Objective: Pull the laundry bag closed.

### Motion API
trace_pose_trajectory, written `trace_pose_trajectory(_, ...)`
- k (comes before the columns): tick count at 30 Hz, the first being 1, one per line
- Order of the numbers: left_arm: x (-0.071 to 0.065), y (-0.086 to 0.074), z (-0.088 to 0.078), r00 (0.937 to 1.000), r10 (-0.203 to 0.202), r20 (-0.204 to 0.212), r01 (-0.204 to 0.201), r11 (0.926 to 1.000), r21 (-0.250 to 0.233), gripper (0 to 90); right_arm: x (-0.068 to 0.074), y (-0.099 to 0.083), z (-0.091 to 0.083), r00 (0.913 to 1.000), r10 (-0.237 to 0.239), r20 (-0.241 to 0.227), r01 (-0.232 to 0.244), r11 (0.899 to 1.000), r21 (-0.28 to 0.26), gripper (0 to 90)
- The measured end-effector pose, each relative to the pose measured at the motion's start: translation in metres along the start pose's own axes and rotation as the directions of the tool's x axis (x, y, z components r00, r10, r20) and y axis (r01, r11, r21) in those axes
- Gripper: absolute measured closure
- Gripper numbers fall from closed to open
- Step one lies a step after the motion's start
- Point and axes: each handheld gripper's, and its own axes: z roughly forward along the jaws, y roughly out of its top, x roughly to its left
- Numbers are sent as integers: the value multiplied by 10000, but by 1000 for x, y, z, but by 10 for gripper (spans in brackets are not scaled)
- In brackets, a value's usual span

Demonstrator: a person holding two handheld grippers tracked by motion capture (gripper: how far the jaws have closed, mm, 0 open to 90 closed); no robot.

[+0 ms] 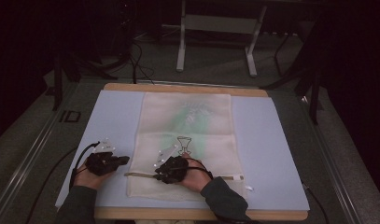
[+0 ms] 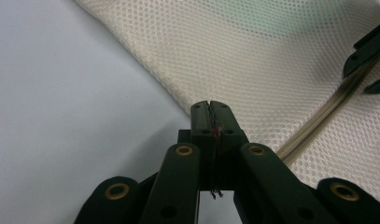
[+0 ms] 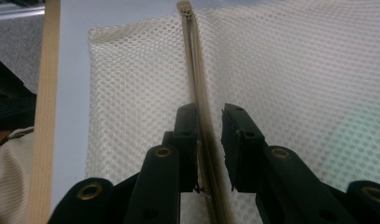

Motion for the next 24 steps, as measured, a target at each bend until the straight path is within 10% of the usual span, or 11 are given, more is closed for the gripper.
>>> trace_pose_trajectory(24, 3, -2, -2, 9998, -170, -50, 169, 9998, -132, 882, 4, 30, 22, 9991, -298, -293, 295, 9995, -101, 756)
